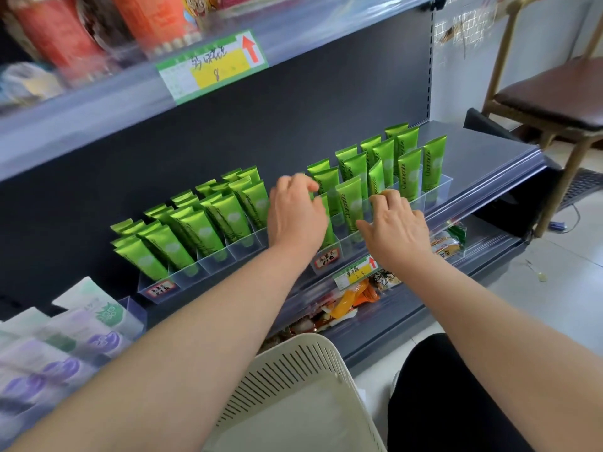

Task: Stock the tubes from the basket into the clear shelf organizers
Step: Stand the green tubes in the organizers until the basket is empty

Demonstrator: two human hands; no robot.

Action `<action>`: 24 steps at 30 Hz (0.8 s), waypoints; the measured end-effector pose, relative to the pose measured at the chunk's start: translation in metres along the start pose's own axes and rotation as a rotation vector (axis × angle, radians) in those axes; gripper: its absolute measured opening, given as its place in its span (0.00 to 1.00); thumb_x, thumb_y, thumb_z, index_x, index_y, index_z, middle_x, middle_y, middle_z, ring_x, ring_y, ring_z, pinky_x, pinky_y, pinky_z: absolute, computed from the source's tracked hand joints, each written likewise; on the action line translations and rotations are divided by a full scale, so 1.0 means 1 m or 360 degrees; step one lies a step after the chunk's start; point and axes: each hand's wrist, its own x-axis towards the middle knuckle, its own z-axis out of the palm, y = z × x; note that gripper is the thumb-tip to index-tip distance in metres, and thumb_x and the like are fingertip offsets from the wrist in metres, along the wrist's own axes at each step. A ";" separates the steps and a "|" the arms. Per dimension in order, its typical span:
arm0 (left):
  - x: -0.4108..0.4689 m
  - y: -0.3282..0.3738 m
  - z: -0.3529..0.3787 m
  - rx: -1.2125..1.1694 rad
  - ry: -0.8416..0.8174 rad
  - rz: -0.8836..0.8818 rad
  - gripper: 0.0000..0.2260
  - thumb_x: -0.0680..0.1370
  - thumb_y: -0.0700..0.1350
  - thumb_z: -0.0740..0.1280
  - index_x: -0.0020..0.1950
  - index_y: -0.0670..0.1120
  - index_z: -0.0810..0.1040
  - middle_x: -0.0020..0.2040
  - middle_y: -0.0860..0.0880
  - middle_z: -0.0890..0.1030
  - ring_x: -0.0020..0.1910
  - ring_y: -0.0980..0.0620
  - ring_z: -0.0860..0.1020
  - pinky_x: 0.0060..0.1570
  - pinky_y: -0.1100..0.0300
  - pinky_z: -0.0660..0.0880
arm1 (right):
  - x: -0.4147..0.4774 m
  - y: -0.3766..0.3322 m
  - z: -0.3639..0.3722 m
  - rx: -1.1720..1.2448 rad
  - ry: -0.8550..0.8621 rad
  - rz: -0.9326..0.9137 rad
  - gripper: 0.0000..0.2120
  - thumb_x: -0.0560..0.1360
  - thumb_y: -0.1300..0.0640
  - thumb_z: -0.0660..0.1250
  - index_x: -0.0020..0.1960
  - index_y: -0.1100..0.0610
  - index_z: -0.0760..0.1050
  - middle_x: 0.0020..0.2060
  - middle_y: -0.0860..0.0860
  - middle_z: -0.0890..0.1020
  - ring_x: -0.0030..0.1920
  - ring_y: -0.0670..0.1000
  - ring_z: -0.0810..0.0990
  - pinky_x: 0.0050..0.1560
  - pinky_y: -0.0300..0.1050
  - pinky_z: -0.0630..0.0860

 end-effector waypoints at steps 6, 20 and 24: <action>0.049 0.050 0.008 0.0154 -0.0082 0.0329 0.07 0.78 0.47 0.63 0.55 0.50 0.77 0.55 0.50 0.78 0.58 0.47 0.72 0.56 0.52 0.70 | 0.001 0.008 -0.003 -0.0069 0.0026 -0.0074 0.22 0.78 0.43 0.57 0.65 0.56 0.67 0.62 0.53 0.70 0.60 0.56 0.71 0.54 0.54 0.71; 0.065 0.042 0.015 0.0316 -0.0305 0.0256 0.09 0.80 0.48 0.60 0.54 0.52 0.80 0.54 0.50 0.81 0.57 0.45 0.74 0.54 0.52 0.72 | -0.007 0.006 -0.005 -0.0130 0.0050 -0.0165 0.18 0.78 0.43 0.57 0.60 0.56 0.70 0.53 0.52 0.73 0.53 0.55 0.73 0.49 0.52 0.72; 0.053 0.009 -0.007 0.0227 -0.0107 0.0259 0.12 0.81 0.42 0.58 0.58 0.51 0.79 0.55 0.50 0.81 0.58 0.47 0.72 0.51 0.53 0.72 | -0.019 -0.009 -0.008 -0.0132 0.0034 -0.0206 0.18 0.78 0.44 0.57 0.58 0.56 0.71 0.52 0.52 0.73 0.52 0.55 0.73 0.48 0.52 0.71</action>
